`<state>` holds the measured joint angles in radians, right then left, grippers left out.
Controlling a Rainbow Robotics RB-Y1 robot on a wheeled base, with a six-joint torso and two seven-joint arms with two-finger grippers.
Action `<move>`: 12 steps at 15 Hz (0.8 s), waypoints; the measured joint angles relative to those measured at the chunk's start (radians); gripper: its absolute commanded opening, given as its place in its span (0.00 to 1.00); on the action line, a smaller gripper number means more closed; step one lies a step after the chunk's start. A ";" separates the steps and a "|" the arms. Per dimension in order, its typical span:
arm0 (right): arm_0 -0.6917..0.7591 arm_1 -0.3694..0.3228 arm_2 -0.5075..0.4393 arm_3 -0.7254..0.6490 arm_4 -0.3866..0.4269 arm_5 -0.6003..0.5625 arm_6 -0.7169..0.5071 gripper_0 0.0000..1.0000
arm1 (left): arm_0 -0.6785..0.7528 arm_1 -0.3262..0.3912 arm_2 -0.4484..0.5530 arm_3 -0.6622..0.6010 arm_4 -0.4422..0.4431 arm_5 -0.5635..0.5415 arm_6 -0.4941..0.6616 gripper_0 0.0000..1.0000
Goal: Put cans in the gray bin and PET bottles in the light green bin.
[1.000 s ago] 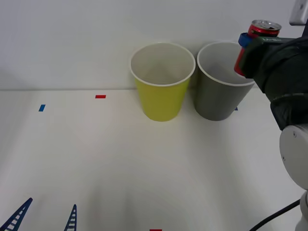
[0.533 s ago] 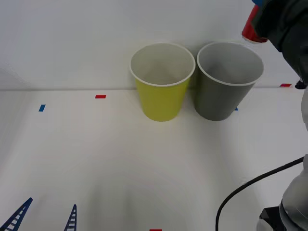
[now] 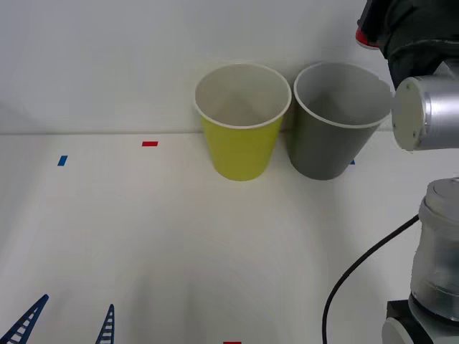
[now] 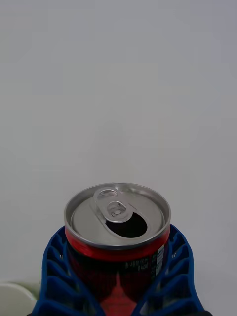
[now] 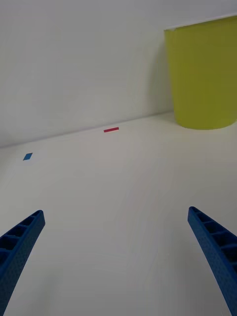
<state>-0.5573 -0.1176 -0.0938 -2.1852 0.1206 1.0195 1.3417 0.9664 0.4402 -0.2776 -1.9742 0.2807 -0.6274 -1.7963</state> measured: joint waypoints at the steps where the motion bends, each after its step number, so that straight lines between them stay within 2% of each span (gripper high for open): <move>1: 0.000 0.003 -0.011 0.048 0.001 -0.060 0.001 0.00 | 0.000 0.000 0.000 0.000 0.000 0.000 0.000 1.00; 5: 0.000 0.011 -0.048 0.208 0.037 -0.223 0.005 0.00 | 0.000 0.000 0.000 0.000 0.000 0.000 0.000 1.00; 12: 0.002 0.018 -0.043 0.264 0.004 -0.249 0.001 0.00 | 0.000 0.000 0.000 0.000 0.000 0.000 0.000 1.00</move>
<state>-0.5551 -0.0998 -0.1373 -1.9207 0.1246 0.7707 1.3426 0.9664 0.4402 -0.2776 -1.9742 0.2807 -0.6274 -1.7963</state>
